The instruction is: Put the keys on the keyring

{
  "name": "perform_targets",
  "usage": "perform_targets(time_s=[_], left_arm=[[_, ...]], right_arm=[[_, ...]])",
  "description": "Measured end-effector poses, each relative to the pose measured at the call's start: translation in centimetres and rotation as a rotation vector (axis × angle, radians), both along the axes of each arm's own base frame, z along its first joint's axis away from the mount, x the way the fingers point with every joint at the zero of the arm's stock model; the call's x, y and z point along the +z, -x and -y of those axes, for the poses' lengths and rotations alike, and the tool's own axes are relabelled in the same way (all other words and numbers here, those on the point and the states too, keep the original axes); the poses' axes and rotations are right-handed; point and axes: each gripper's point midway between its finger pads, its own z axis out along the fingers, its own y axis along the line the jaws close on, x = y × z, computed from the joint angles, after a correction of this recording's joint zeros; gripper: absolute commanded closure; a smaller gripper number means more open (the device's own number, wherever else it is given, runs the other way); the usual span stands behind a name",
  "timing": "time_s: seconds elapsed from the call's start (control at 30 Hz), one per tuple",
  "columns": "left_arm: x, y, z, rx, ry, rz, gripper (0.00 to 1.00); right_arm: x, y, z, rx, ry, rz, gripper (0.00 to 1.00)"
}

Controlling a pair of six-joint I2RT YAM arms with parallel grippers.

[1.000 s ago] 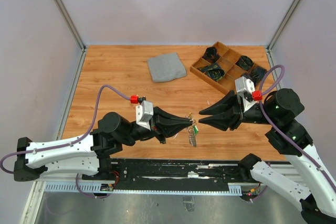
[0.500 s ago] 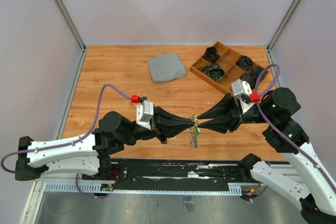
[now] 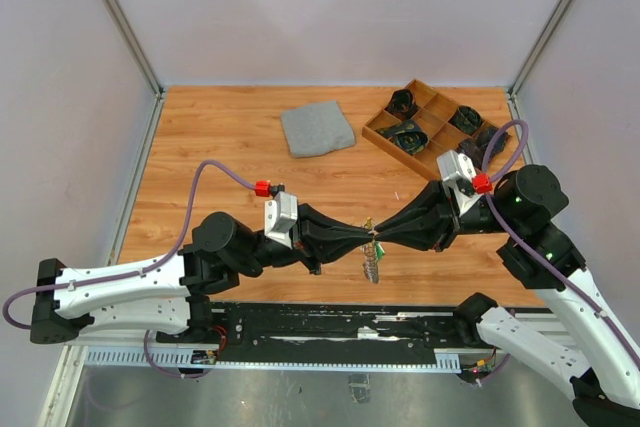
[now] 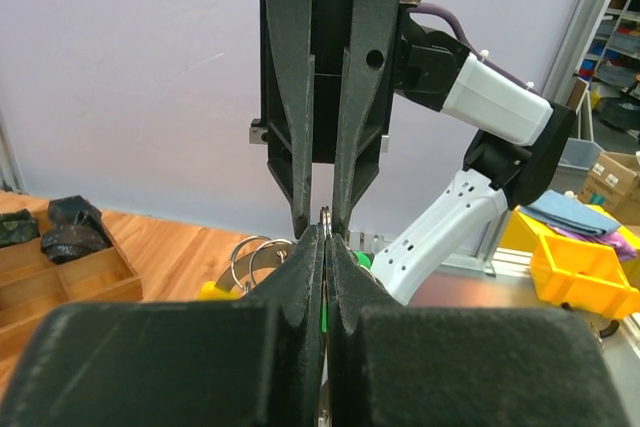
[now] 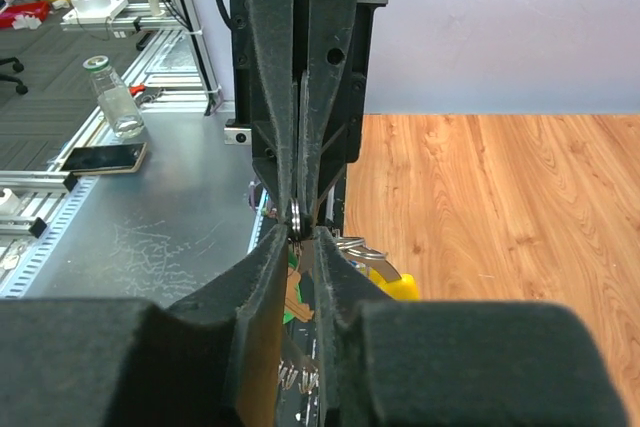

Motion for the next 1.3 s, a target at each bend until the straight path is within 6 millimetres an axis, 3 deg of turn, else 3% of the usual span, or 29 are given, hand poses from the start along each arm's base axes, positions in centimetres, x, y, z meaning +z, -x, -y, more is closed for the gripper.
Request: perform_targets(time_s=[0.17,0.3,0.67,0.9,1.3], left_arm=[[-0.1,0.0,0.1,0.000,-0.003,0.000,1.00],[-0.1,0.0,0.1,0.001,-0.004,-0.001,0.98],[-0.3,-0.7,-0.4,0.041,-0.035,-0.018,0.68],[-0.6,-1.2,-1.0,0.076,-0.071,-0.042,0.59],[-2.2,-1.3,0.6,0.058,-0.182,-0.060,0.51]], right_arm=[[0.0,0.3,0.0,0.016,0.002,-0.004,0.99],[-0.1,0.3,0.0,0.023,0.006,-0.008,0.99],[-0.4,0.4,0.9,-0.002,0.144,0.002,0.99],[-1.4,0.8,2.4,-0.036,0.293,0.034,0.99],[-4.2,2.0,3.8,-0.023,0.549,0.069,0.99]])
